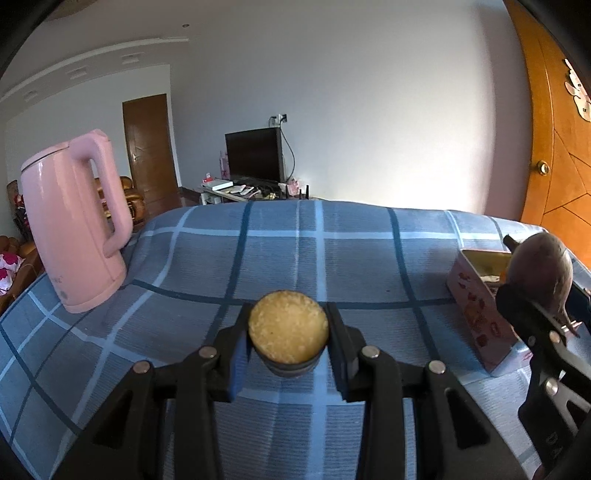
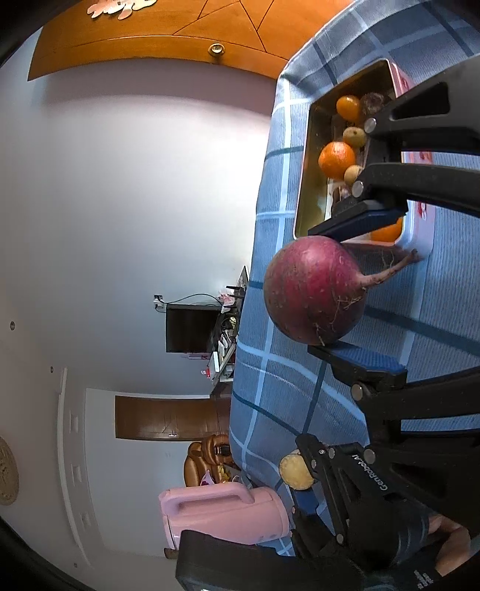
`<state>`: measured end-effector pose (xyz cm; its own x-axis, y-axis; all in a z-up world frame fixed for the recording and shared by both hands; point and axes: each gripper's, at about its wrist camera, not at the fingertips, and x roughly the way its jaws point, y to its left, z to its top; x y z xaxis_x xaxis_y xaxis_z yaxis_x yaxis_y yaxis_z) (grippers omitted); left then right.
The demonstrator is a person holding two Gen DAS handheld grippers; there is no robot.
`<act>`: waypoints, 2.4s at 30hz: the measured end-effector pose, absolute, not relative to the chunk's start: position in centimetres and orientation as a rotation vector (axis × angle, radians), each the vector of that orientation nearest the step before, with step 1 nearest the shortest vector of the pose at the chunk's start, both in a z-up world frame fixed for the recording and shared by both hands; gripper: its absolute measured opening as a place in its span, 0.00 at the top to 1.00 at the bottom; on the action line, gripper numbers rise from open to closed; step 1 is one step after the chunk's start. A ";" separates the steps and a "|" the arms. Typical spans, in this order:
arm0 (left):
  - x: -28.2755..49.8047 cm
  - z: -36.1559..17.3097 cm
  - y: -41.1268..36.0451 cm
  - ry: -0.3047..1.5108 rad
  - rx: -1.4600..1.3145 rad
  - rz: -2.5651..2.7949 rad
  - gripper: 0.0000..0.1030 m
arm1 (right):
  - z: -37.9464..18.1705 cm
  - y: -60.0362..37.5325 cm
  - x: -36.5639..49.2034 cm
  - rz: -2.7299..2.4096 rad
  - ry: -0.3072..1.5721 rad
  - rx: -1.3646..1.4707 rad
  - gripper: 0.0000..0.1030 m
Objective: Organize fruits
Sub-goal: 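Carry the radish in the right tool while the left tool carries the tuber half to the tin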
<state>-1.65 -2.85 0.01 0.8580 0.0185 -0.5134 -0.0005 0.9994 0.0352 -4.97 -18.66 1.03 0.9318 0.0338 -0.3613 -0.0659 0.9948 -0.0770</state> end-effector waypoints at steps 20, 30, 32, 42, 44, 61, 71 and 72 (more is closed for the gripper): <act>-3.2 0.1 -8.8 0.545 0.045 -0.088 0.62 | 1.3 -23.8 -6.1 0.005 0.357 -0.095 0.46; -3.7 0.2 -11.0 0.542 0.058 -0.120 0.62 | 1.5 -26.1 -6.5 -0.016 0.349 -0.107 0.46; -3.9 0.3 -11.4 0.538 0.059 -0.123 0.62 | 1.5 -26.5 -6.7 -0.021 0.348 -0.107 0.46; -5.0 0.4 -14.0 0.525 0.083 -0.171 0.62 | 1.6 -28.7 -7.7 -0.052 0.337 -0.101 0.46; -5.1 0.4 -14.5 0.524 0.091 -0.183 0.62 | 1.7 -29.1 -7.8 -0.064 0.336 -0.100 0.46; -6.0 0.6 -18.0 0.521 0.076 -0.281 0.62 | 1.8 -32.9 -8.2 -0.148 0.332 -0.088 0.46; -4.8 1.6 -22.2 0.508 0.078 -0.362 0.62 | 1.9 -35.7 -8.0 -0.230 0.330 -0.054 0.46; -4.6 1.9 -22.6 0.506 0.075 -0.370 0.62 | 1.9 -35.8 -8.0 -0.240 0.328 -0.054 0.46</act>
<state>-4.61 -22.61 1.87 0.8101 -0.3278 -0.4861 0.3646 0.9309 -0.0202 -7.97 -35.81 1.88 0.9185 -0.2420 -0.3126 0.2244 0.9702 -0.0916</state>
